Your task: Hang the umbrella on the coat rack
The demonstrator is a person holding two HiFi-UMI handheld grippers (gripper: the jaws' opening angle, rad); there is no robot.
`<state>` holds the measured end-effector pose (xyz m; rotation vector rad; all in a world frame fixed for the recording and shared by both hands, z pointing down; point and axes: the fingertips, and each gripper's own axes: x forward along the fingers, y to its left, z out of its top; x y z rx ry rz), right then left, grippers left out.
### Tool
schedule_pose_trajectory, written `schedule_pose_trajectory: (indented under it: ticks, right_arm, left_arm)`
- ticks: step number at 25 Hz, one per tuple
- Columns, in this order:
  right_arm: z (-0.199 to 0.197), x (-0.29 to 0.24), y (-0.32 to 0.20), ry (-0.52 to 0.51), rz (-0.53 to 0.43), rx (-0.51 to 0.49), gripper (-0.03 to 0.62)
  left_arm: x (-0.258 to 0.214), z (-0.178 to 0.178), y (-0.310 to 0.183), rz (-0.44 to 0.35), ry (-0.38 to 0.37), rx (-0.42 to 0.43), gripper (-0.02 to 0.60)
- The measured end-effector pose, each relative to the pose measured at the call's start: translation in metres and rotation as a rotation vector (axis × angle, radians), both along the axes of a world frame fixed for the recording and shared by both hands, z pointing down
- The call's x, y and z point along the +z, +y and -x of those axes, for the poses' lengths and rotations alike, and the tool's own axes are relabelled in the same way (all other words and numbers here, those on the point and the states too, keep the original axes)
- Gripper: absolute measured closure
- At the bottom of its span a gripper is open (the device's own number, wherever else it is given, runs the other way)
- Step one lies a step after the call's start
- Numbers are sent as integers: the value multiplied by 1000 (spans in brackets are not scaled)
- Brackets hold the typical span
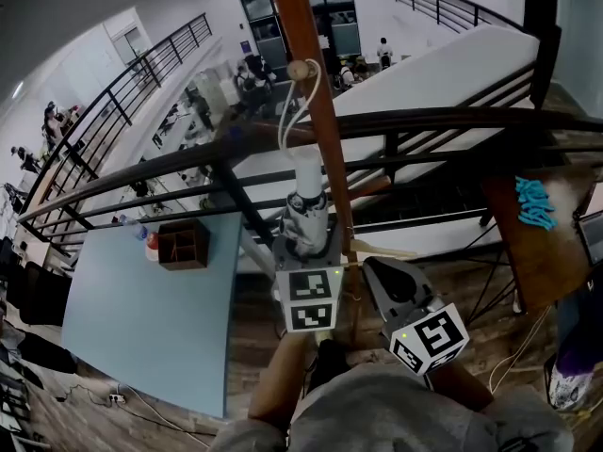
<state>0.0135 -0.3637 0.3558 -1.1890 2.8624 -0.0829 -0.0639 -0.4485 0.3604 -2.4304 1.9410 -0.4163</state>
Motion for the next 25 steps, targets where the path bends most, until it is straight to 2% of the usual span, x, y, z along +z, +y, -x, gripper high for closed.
schedule_pose_trajectory:
  ticks: [12, 25]
  right_arm:
    - [-2, 2, 10, -6, 5, -10, 569]
    - [-17, 5, 11, -14, 9, 13, 569]
  left_arm:
    - [17, -11, 10, 12, -4, 15, 328]
    - [27, -23, 18, -20, 4, 39, 322]
